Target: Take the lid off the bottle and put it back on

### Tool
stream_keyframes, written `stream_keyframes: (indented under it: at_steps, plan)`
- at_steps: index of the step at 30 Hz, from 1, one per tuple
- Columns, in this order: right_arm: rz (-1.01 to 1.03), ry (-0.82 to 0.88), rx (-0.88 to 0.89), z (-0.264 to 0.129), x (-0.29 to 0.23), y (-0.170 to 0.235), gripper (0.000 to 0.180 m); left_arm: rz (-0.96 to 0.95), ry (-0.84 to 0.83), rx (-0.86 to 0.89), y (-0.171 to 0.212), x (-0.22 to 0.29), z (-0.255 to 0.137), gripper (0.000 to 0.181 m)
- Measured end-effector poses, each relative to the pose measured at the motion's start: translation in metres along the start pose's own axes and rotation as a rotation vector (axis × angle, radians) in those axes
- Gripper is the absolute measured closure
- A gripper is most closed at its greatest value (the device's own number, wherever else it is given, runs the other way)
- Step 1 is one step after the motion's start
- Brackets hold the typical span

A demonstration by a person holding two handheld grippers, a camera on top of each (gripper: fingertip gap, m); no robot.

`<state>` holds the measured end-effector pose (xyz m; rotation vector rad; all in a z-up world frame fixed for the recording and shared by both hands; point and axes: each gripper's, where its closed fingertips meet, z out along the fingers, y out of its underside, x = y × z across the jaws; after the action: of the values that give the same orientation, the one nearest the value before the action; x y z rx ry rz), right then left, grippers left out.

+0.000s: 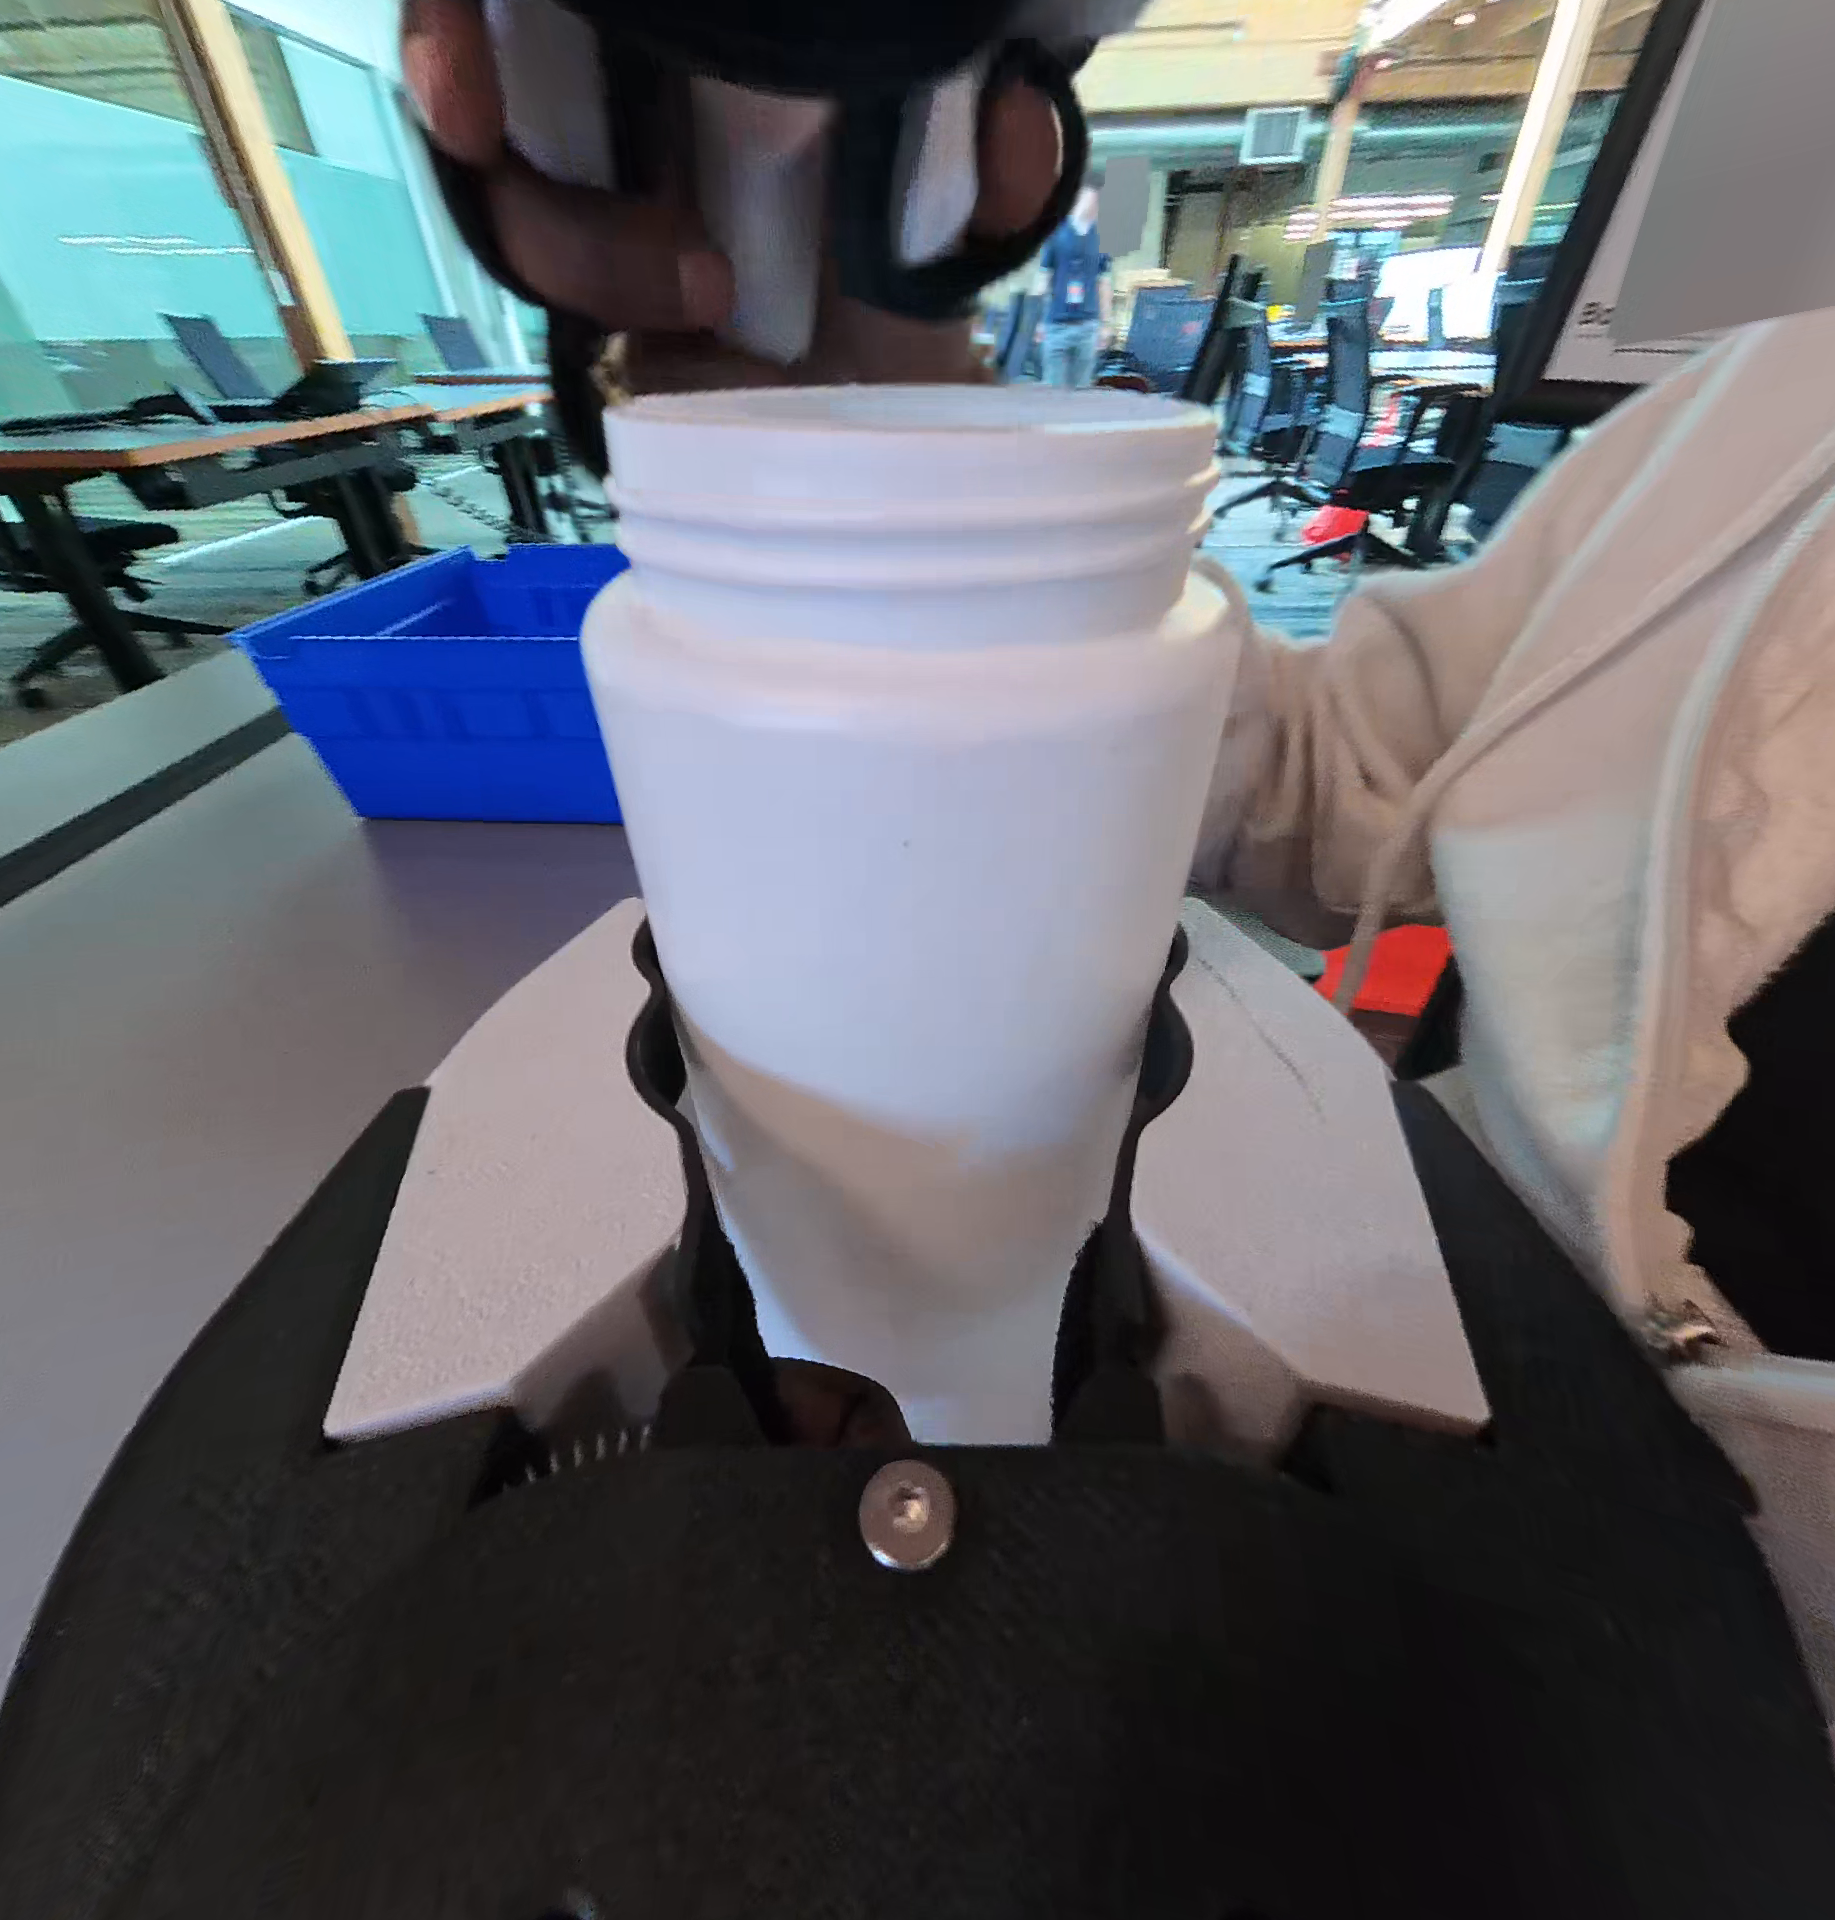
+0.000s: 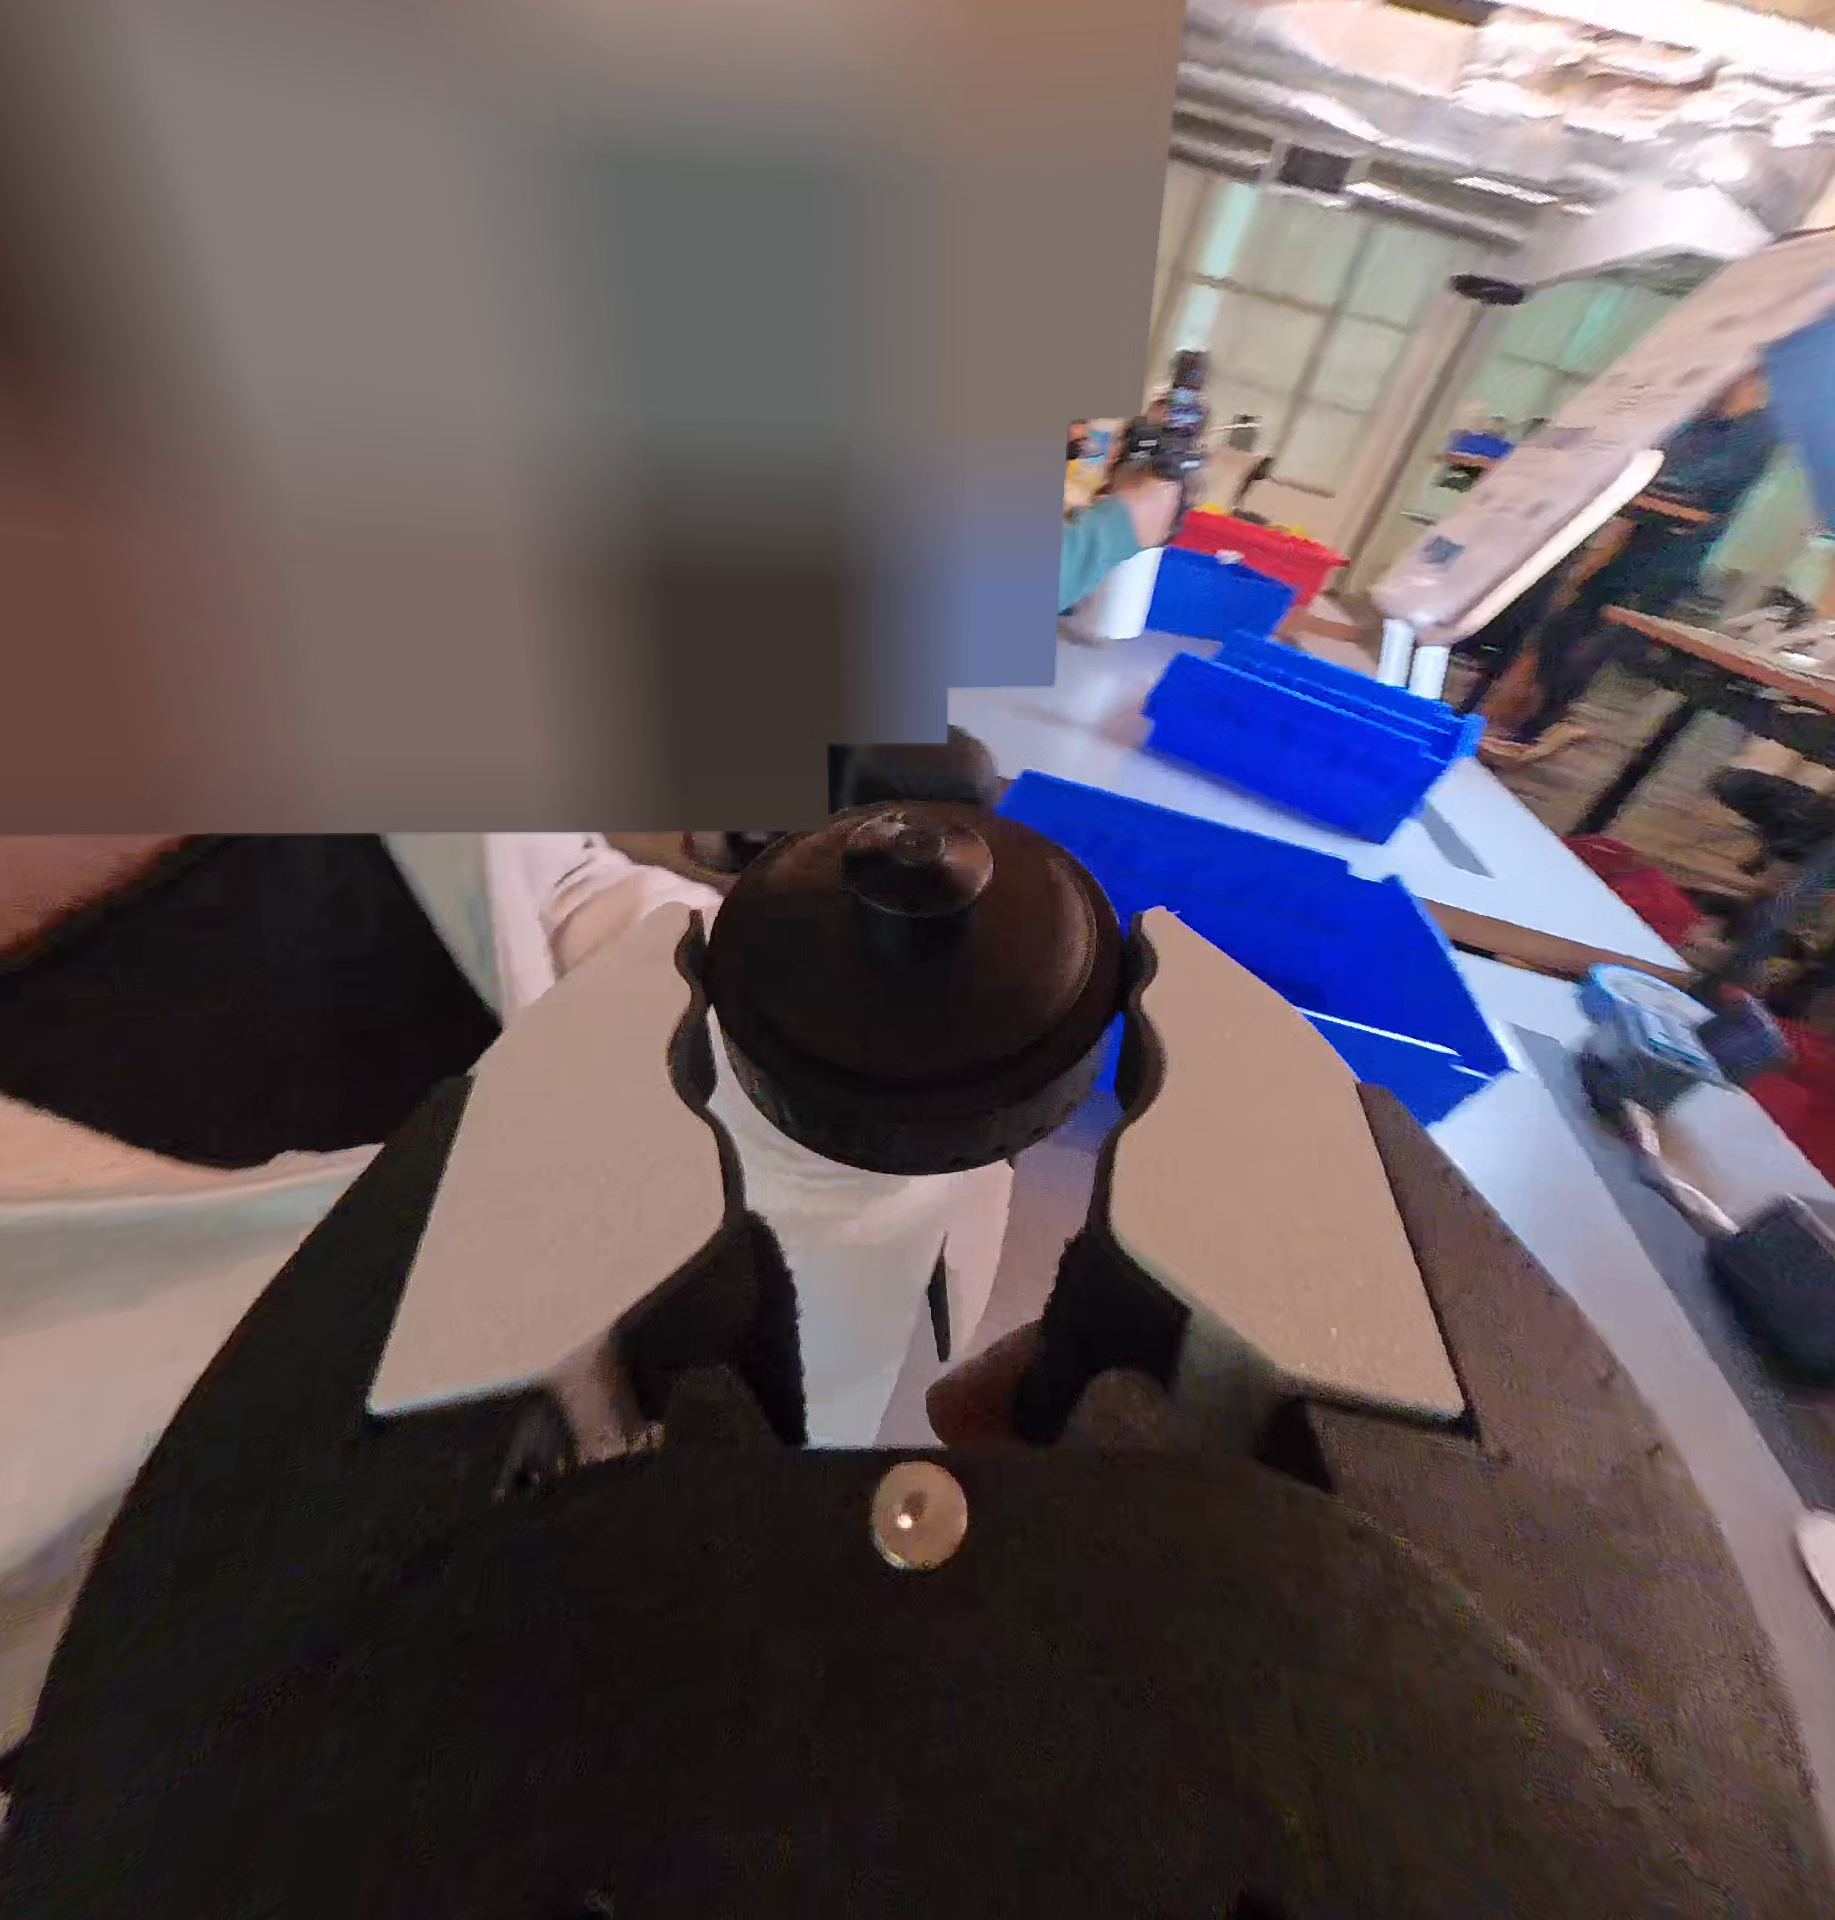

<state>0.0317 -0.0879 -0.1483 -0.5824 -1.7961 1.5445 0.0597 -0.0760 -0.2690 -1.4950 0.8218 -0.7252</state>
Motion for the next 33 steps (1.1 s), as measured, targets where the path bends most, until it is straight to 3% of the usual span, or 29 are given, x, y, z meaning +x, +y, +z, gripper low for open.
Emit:
stream_keyframes:
  at_steps: [4,9,12,16,20,25,31,33]
  plan:
    - [0.125,0.526,-0.048,-0.080,0.055,0.007,0.104,0.004,-0.059,0.016,-0.001,-0.009,-0.001,0.093]
    - [0.254,1.128,-0.382,-0.247,0.100,0.073,0.104,0.024,-0.119,0.117,-0.018,-0.015,-0.015,0.086]
    - [0.489,1.297,-0.562,-0.328,0.107,0.142,0.103,0.023,-0.172,0.203,-0.028,-0.020,-0.031,0.085]
    - [0.625,1.415,-0.790,-0.392,0.118,0.221,0.103,0.016,-0.238,0.287,-0.036,-0.029,-0.047,0.086]
    - [0.718,1.472,-0.881,-0.422,0.131,0.266,0.102,0.010,-0.251,0.300,-0.035,-0.031,-0.049,0.086]
    - [0.788,1.524,-0.872,-0.433,0.135,0.290,0.101,0.024,-0.256,0.292,-0.033,-0.032,-0.048,0.086]
    - [0.854,1.489,-0.852,-0.426,0.123,0.306,0.043,0.027,-0.258,0.293,-0.033,-0.032,-0.048,0.087]
    - [0.824,1.471,-0.833,-0.423,0.122,0.303,0.034,0.025,-0.261,0.291,-0.033,-0.032,-0.048,0.087]
